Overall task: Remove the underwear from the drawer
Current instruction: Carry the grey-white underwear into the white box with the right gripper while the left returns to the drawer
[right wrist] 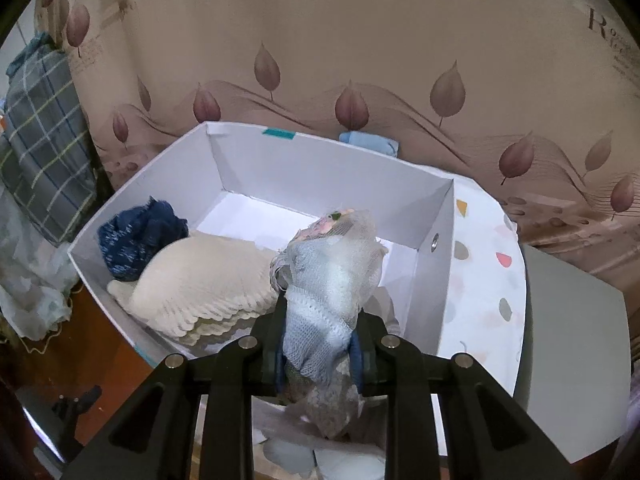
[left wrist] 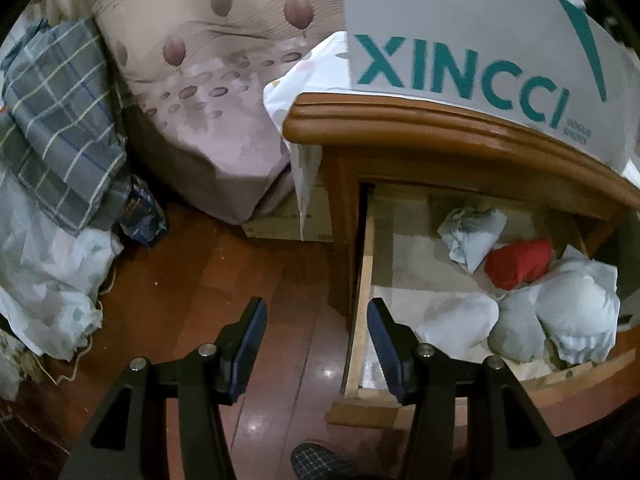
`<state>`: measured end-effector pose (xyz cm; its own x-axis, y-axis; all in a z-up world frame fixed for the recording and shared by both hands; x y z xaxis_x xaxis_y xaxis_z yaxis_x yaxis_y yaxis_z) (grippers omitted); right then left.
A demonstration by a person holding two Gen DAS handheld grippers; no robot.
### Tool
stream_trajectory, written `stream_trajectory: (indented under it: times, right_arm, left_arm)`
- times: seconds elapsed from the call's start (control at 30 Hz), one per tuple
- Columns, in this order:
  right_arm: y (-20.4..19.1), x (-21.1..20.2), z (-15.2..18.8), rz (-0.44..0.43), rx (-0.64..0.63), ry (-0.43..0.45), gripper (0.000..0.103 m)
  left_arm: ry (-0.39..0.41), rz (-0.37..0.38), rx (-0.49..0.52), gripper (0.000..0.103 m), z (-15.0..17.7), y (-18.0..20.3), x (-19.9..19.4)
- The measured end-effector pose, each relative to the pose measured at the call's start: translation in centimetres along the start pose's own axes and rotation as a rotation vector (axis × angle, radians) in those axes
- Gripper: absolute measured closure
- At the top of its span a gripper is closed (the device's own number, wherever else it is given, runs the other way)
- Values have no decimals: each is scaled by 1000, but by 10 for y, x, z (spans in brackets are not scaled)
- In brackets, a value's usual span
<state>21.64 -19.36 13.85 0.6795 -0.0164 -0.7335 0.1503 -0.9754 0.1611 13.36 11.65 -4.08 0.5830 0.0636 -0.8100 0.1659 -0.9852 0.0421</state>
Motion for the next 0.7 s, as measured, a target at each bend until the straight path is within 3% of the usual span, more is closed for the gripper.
stream_trajectory:
  times: [0.23,0.4,0.7]
  right_arm:
    - [-3,19,11,-2,10,-38,70]
    - [-1,11,14,13,18,-21,46]
    - [-7,-42,37,-20,-34,13,43]
  left_arm:
    - [-38,38,-132,50,-1,-20,6]
    - [-35,41,-128,49,0,-19,5]
    - [-53,59,-66,49,5,-4,7]
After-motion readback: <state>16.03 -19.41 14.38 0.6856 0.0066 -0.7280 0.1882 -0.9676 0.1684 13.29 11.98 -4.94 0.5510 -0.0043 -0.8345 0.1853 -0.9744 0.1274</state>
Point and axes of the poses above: each gripper's, at about its wrist camera, not at the fingertips, and x roughly the way its jaws point, y to its right, z to its underside, the point moved 10 cm from there along x, roughly the way its jaws point, and after that the axes turned 14 degrees about -x, right-handed, at the moved point
